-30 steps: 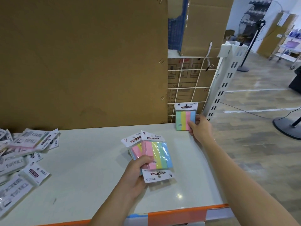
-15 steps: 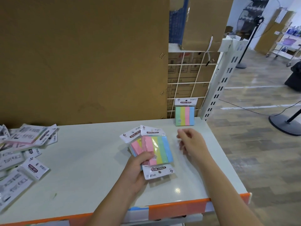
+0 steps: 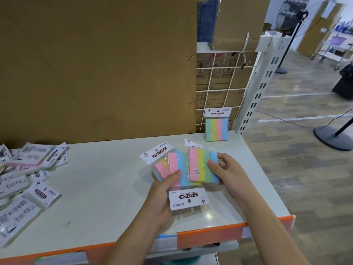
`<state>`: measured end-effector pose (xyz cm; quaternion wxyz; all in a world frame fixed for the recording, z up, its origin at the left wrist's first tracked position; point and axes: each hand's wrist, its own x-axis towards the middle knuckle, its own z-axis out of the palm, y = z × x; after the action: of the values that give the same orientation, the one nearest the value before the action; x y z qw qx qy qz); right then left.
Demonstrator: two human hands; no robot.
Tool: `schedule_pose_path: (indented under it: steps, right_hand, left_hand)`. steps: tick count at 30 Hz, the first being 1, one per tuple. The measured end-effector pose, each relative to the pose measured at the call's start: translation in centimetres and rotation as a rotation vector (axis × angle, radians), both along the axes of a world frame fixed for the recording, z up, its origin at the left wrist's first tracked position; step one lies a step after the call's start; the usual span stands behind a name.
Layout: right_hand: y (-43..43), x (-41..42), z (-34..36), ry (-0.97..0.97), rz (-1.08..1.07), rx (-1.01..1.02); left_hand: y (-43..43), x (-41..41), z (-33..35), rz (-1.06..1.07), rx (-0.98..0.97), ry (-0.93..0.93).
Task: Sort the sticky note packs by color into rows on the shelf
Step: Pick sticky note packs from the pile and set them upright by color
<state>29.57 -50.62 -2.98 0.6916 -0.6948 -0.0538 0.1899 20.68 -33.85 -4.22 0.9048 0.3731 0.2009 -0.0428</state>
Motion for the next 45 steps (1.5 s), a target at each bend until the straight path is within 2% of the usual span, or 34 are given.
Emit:
schedule_pose_path:
  steps: [4, 7, 9, 14, 19, 23, 28, 31, 35, 41, 45]
  right_hand:
    - [-0.1, 0.4, -0.1, -0.054, 0.028, -0.020]
    - [1.0, 1.9, 0.7, -0.152, 0.009, -0.036]
    - [1.9, 3.0, 1.5, -0.186, 0.074, -0.046]
    - [4.2, 3.4, 1.1, -0.143, 0.274, -0.184]
    - [5.0, 2.2, -0.6, -0.101, 0.297, -0.128]
    - [4.9, 3.5, 0.0, -0.202, 0.133, -0.115]
    - [1.8, 8.7, 0.1, -0.431, -0.182, -0.346]
    - [-0.3, 11.8, -0.6, -0.450, -0.294, -0.478]
    - [-0.5, 14.5, -1.9, -0.360, -0.351, -0.685]
    - [0.3, 15.3, -2.3, -0.347, -0.383, -0.695]
    - [0.5, 12.6, -1.8, -0.375, -0.453, -0.633]
  left_hand:
    - [0.4, -0.2, -0.2, 0.026, -0.103, 0.027]
    - [1.1, -0.4, -0.1, 0.061, -0.103, 0.046]
    - [1.6, -0.4, -0.1, 0.104, -0.094, 0.043]
    - [2.9, -0.3, 0.7, 0.207, -0.017, -0.035]
    - [3.5, -0.6, 1.0, 0.242, 0.146, -0.078]
    - [3.8, -0.8, 0.3, 0.285, 0.084, 0.017]
    - [3.9, -1.1, -0.5, 0.247, 0.045, 0.083]
    - [3.4, -0.9, -0.6, 0.217, 0.040, 0.084]
    - [2.1, -0.4, -0.3, 0.169, 0.017, 0.088]
    - [1.3, -0.1, -0.2, 0.133, -0.024, 0.099]
    - [1.3, 0.1, -0.3, 0.124, -0.050, 0.086]
